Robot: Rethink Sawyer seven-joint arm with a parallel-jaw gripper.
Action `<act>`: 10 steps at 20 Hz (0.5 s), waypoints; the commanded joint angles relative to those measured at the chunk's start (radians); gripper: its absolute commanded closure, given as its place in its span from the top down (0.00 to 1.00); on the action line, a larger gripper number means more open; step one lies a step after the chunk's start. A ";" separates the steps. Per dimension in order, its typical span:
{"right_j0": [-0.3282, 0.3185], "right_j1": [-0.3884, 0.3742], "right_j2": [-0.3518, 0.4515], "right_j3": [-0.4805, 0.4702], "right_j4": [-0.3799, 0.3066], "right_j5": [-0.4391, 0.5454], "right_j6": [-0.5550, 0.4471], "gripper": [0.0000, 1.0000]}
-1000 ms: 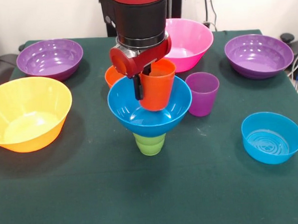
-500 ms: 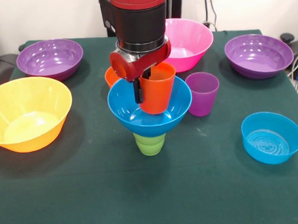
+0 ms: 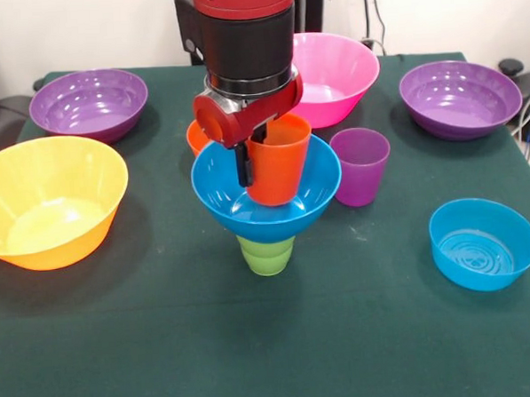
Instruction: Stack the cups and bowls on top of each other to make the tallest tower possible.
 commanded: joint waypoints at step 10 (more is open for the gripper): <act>0.002 0.022 0.050 -0.048 -0.072 -0.022 -0.112 0.00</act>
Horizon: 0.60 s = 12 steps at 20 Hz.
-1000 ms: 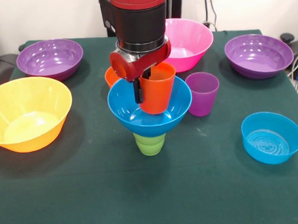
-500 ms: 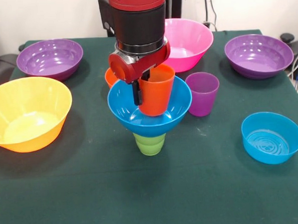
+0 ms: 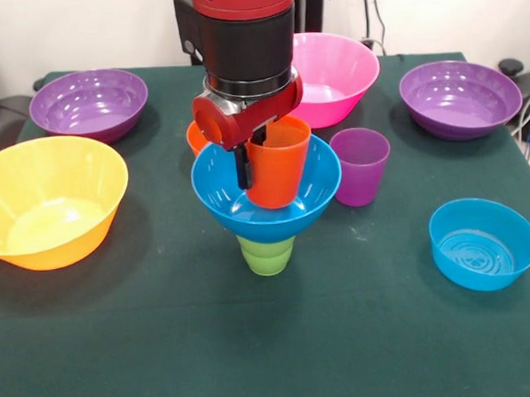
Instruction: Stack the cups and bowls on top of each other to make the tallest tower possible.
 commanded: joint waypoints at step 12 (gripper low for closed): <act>0.000 0.023 0.049 -0.045 -0.068 -0.018 -0.115 0.00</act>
